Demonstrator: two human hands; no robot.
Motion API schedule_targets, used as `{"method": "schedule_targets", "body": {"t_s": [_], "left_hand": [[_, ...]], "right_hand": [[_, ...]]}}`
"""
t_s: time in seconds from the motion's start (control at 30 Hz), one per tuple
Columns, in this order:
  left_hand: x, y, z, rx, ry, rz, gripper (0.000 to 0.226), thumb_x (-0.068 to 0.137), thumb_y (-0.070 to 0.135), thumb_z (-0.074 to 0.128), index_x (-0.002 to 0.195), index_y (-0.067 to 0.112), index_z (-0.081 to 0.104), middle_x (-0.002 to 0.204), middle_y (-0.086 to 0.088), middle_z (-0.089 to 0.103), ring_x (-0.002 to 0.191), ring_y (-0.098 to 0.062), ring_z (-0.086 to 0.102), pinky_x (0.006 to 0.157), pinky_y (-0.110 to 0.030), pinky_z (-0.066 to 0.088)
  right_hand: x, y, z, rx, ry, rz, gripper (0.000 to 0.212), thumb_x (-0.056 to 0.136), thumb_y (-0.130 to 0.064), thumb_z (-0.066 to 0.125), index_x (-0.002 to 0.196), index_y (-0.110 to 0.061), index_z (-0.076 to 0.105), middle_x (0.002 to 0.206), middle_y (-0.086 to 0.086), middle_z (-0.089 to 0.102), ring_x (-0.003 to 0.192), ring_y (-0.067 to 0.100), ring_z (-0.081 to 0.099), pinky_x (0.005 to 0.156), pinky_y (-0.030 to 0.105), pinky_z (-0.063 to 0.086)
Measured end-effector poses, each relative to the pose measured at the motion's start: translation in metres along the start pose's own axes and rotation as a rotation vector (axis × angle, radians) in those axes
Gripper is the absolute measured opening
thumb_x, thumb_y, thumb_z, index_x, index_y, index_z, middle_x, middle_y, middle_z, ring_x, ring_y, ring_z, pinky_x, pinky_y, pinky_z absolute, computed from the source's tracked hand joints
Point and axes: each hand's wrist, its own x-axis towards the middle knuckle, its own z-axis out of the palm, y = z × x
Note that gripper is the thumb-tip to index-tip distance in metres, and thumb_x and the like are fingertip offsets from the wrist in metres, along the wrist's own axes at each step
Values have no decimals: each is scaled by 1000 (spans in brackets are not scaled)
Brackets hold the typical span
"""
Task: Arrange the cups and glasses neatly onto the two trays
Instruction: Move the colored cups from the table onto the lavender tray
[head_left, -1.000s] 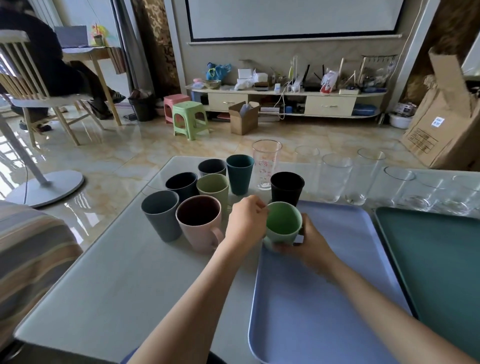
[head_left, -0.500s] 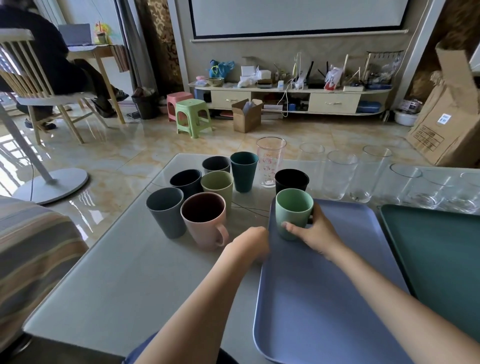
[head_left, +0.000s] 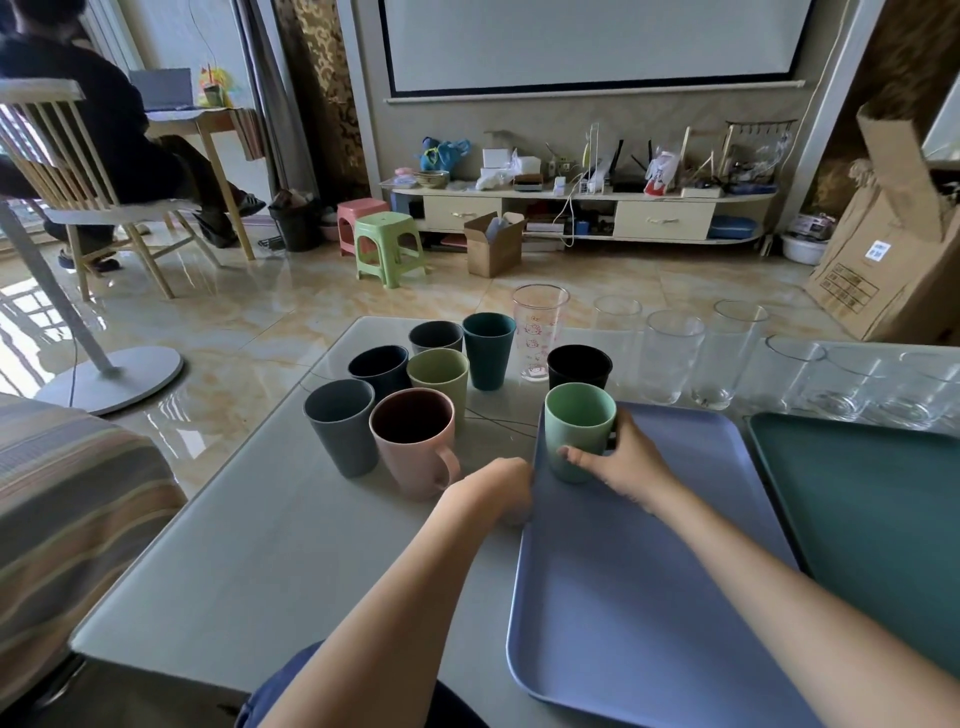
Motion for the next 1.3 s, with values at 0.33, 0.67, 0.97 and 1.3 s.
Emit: {"method": "schedule_targets", "body": {"t_s": [0.33,0.67,0.97,1.3], "left_hand": [[-38,-5,-20,-182,33,-4,39,82,0,45,115,9,63,106,-15,70,80,-23,65,53,-25,49],[-105,-39,-57,-999,387,70,15,89,-4,53,92,3,66,81,-12,67,51,-14,66,45,-24,52],[-116,-136,-54,-117,836,-313,41,84,2,49,120,20,56,117,-12,52,97,-34,59,74,-43,51],[-87,-148,-50,-37,776,-356,28,88,22,59,114,16,50,135,-10,37,106,-32,54,62,-35,44]], "right_hand": [[-24,-8,-8,-112,10,57,120,62,-54,77,150,-19,3,151,6,29,139,26,28,114,44,28],[-33,-63,3,-485,187,-479,45,91,-31,49,132,-12,46,127,6,58,118,30,42,100,39,35],[23,-115,74,-857,-150,-501,50,91,-1,40,136,-23,39,143,2,45,122,27,47,96,40,37],[56,-108,102,-950,-135,-484,22,90,-4,47,103,-14,60,112,9,59,93,31,59,67,33,39]]}}
